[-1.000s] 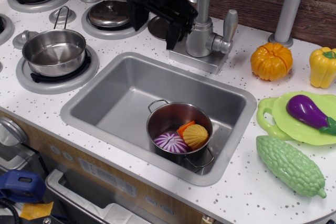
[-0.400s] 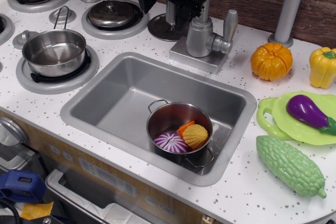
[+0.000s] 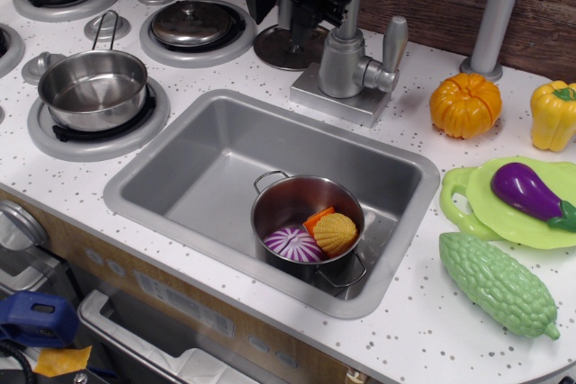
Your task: Turn faucet front to left
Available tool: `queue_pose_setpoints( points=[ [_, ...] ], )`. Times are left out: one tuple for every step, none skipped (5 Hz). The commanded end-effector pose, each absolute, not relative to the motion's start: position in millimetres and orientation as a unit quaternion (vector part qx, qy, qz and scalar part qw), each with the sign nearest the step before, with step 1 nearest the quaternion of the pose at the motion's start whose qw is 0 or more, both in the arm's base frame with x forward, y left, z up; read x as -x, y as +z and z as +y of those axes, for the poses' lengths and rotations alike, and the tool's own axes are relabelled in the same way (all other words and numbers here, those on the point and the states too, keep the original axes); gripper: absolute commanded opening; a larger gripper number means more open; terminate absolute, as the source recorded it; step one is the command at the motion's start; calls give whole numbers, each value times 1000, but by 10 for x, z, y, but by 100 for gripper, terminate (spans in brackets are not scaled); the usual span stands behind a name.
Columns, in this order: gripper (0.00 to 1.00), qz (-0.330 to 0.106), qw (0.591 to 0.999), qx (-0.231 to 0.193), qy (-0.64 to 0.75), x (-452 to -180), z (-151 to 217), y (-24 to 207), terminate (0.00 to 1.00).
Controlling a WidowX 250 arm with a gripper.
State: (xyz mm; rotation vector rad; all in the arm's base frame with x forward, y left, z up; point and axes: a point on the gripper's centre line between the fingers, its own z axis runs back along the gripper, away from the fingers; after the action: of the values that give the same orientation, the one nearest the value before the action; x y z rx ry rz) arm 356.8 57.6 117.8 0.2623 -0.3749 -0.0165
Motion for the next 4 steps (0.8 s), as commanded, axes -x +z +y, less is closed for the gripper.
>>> queue_pose_setpoints(
  points=[
    [0, -213, 966, -144, -38, -3725, 797, 1357, 0],
    [0, -222, 962, -147, -53, -3803, 934, 1339, 0],
    [0, -234, 959, -147, -65, -3919, 1025, 1314, 0],
    [0, -251, 954, -145, -78, -4071, 1105, 1270, 0]
  ],
)
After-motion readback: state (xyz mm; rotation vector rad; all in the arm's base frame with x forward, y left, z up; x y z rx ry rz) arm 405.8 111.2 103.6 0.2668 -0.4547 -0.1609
